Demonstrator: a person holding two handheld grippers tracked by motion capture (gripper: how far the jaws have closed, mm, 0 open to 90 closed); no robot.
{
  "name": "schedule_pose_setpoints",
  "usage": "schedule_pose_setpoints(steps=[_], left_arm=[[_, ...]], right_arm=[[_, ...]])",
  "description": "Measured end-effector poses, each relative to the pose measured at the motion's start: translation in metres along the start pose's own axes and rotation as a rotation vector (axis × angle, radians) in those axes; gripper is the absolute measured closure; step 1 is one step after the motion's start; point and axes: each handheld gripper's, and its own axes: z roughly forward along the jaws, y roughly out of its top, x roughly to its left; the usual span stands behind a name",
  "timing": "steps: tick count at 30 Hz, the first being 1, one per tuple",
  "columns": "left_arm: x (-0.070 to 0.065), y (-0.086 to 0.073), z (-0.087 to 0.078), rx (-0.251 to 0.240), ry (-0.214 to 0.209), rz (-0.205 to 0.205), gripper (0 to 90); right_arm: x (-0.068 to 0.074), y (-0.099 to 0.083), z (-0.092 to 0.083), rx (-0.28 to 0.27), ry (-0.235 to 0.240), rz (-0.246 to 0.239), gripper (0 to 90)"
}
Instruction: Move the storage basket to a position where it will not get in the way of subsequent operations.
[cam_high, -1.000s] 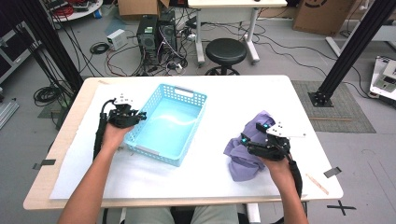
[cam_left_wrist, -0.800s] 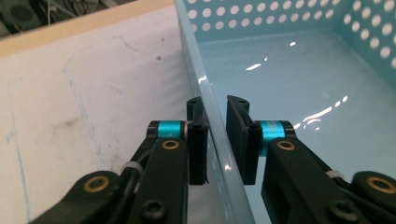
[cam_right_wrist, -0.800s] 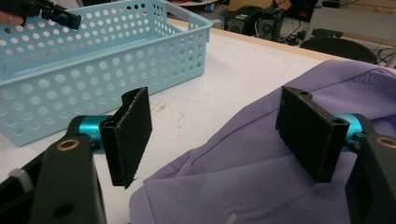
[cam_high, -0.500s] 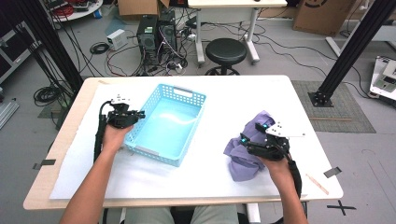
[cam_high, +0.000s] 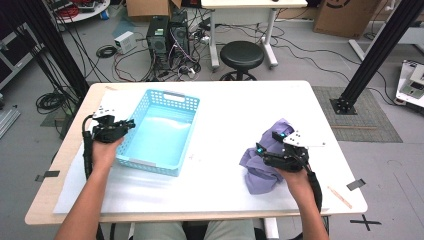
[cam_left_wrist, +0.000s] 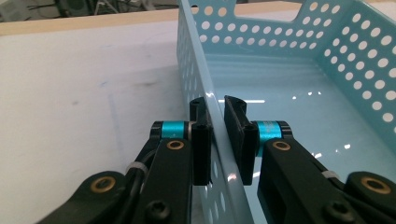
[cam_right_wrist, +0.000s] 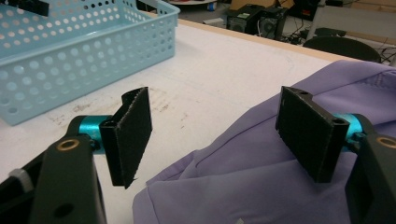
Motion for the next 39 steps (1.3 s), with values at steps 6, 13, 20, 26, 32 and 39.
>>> schedule_pose_setpoints(steps=[6,13,20,26,32,39], left_arm=[[0.027,-0.008,-0.016,-0.027,0.049,-0.051,80.6],[0.056,-0.016,-0.031,-0.047,0.094,-0.108,80.7],[0.075,-0.019,-0.042,-0.059,0.143,-0.129,80.7],[0.092,-0.021,-0.044,-0.053,0.151,-0.148,80.7],[0.102,-0.019,-0.045,-0.049,0.162,-0.148,80.7],[0.113,-0.022,-0.045,-0.049,0.186,-0.153,80.5]], right_arm=[[0.001,0.000,0.003,0.009,0.002,0.000,27.5],[0.001,0.000,0.003,0.006,0.001,-0.002,27.5],[0.002,0.000,0.004,0.012,0.003,-0.003,27.5],[0.003,0.000,0.004,0.015,0.002,-0.006,27.5],[0.001,0.000,0.003,0.017,-0.004,-0.003,27.5],[0.001,-0.001,0.002,0.016,-0.006,-0.004,27.5]])
